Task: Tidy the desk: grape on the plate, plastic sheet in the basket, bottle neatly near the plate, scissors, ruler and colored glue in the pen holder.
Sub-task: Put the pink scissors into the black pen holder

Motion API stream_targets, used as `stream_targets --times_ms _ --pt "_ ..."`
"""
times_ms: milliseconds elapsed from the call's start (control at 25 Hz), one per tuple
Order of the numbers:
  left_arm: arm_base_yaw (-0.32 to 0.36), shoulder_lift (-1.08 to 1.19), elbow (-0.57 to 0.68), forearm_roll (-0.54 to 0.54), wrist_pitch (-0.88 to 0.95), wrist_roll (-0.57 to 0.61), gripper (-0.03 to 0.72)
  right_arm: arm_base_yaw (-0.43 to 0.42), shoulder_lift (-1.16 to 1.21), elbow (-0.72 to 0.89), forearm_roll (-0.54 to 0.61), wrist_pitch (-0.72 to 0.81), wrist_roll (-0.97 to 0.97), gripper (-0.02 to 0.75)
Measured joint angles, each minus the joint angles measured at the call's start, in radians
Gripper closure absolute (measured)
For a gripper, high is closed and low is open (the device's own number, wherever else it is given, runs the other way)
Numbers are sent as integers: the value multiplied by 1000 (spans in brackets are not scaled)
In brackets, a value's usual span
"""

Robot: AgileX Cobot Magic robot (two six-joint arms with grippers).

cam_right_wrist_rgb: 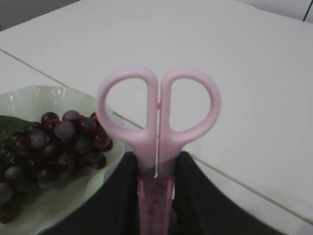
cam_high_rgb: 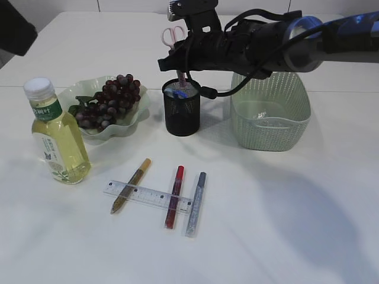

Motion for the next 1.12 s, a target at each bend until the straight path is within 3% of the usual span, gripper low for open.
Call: stream_targets --times_ms 1120 --pt "0 0 0 19 -22 0 449 -7 22 0 -17 -14 0 542"
